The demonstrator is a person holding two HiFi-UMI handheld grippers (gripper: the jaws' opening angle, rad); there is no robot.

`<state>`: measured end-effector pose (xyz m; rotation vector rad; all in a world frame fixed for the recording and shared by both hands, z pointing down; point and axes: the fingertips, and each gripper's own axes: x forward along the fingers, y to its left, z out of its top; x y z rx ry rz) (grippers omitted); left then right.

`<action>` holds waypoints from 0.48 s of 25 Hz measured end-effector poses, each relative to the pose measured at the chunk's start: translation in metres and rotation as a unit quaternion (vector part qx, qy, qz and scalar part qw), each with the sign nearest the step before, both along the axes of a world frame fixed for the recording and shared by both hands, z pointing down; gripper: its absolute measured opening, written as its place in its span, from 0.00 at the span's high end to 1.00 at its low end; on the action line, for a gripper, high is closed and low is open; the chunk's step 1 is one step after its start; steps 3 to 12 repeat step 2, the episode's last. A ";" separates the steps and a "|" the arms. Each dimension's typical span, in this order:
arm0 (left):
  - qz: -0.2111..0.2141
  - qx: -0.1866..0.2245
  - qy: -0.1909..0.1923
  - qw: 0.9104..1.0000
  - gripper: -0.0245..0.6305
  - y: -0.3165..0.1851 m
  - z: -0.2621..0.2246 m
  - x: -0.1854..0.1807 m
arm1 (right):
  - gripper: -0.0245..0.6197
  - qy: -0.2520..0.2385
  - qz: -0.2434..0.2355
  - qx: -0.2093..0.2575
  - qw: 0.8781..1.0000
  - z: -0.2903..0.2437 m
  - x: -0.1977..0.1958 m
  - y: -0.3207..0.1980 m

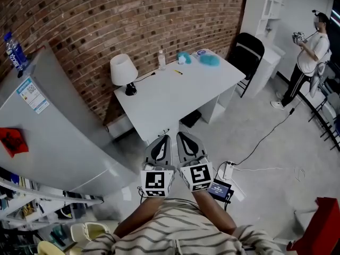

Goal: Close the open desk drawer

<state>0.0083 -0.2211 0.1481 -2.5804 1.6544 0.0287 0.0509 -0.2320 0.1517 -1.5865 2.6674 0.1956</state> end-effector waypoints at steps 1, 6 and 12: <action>0.001 0.000 0.001 1.000 0.95 0.000 0.001 0.000 | 0.95 -0.001 0.001 0.001 1.000 0.000 0.001 0.000; 0.002 0.000 0.001 1.000 0.95 -0.001 0.002 0.001 | 0.95 -0.001 0.002 0.002 1.000 0.000 0.002 0.000; 0.002 0.000 0.001 1.000 0.95 -0.001 0.002 0.001 | 0.95 -0.001 0.002 0.002 1.000 0.000 0.002 0.000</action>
